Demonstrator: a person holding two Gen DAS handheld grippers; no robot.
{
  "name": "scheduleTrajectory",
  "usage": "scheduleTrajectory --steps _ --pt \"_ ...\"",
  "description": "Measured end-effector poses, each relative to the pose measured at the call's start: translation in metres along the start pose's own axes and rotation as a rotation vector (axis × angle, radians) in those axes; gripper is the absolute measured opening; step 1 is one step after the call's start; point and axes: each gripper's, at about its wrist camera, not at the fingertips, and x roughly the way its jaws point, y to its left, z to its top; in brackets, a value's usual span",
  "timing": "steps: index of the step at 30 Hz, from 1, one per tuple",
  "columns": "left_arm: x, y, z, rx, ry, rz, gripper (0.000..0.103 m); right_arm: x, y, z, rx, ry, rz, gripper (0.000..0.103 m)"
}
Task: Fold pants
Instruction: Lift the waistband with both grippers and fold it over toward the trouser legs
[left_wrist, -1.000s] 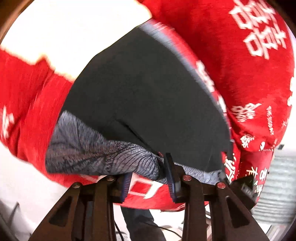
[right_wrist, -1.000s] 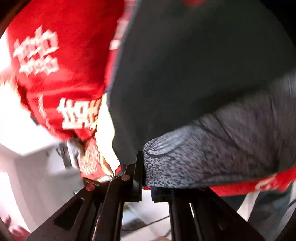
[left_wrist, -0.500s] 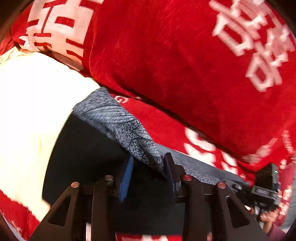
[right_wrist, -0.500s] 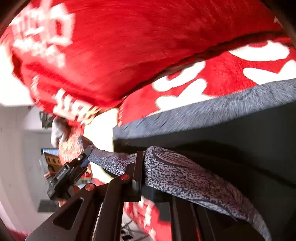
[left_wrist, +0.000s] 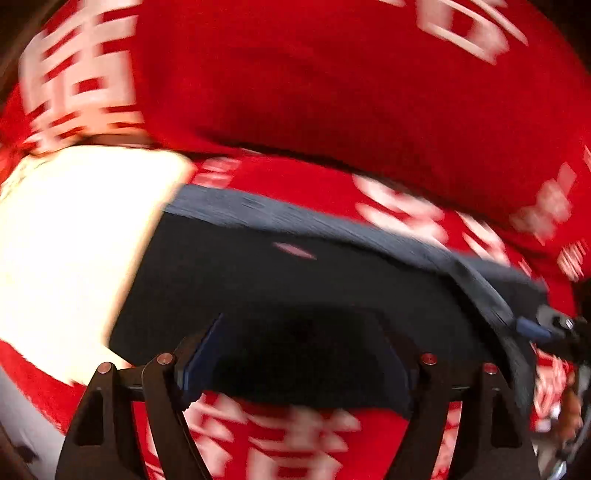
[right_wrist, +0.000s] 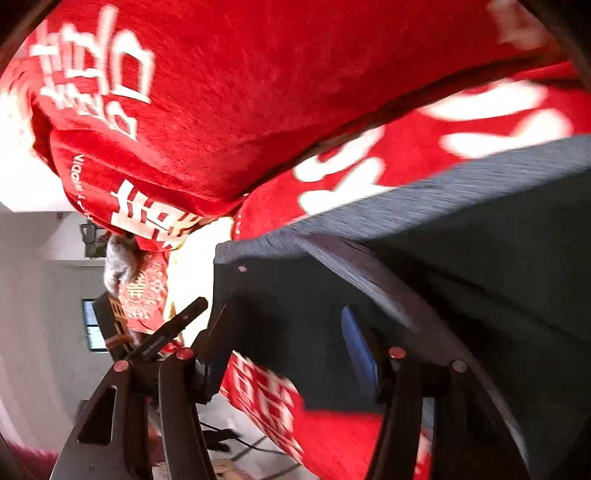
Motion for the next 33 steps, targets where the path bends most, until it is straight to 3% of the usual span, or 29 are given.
scheduleTrajectory --steps 6,8,11,16,19,21,27,28,29,30,31,33 --pt "0.023 -0.128 -0.051 0.153 0.192 -0.204 0.078 -0.111 -0.103 -0.087 0.246 -0.103 -0.152 0.061" --pt "0.038 -0.178 -0.068 0.200 0.260 -0.277 0.078 -0.141 -0.141 -0.125 0.322 -0.097 -0.234 0.061" --pt "0.054 -0.228 -0.085 0.253 0.318 -0.323 0.078 -0.168 -0.179 -0.172 0.392 -0.081 -0.308 0.061" --pt "0.077 -0.278 -0.098 0.340 0.378 -0.343 0.078 -0.190 -0.225 -0.232 0.554 -0.094 -0.273 0.061" --pt "0.081 -0.288 -0.104 0.377 0.392 -0.336 0.078 -0.183 -0.237 -0.252 0.609 -0.101 -0.195 0.061" --pt "0.083 -0.286 -0.105 0.381 0.402 -0.345 0.078 -0.174 -0.235 -0.261 0.615 -0.104 -0.209 0.061" --pt "0.083 -0.288 -0.112 0.385 0.384 -0.362 0.078 -0.165 -0.240 -0.283 0.626 -0.221 -0.082 0.060" --pt "0.084 -0.288 -0.112 0.387 0.380 -0.363 0.078 -0.165 -0.242 -0.285 0.631 -0.242 -0.055 0.054" --pt "0.084 -0.288 -0.112 0.385 0.379 -0.365 0.077 -0.161 -0.241 -0.285 0.639 -0.245 -0.049 0.032" --pt "0.084 -0.287 -0.111 0.378 0.375 -0.371 0.066 -0.160 -0.242 -0.286 0.649 -0.241 -0.053 0.018" --pt "0.085 -0.284 -0.110 0.367 0.380 -0.379 0.053 -0.159 -0.240 -0.284 0.658 -0.241 -0.059 0.011" --pt "0.087 -0.282 -0.108 0.350 0.394 -0.389 0.041 -0.169 -0.231 -0.281 0.627 -0.256 -0.038 0.009"
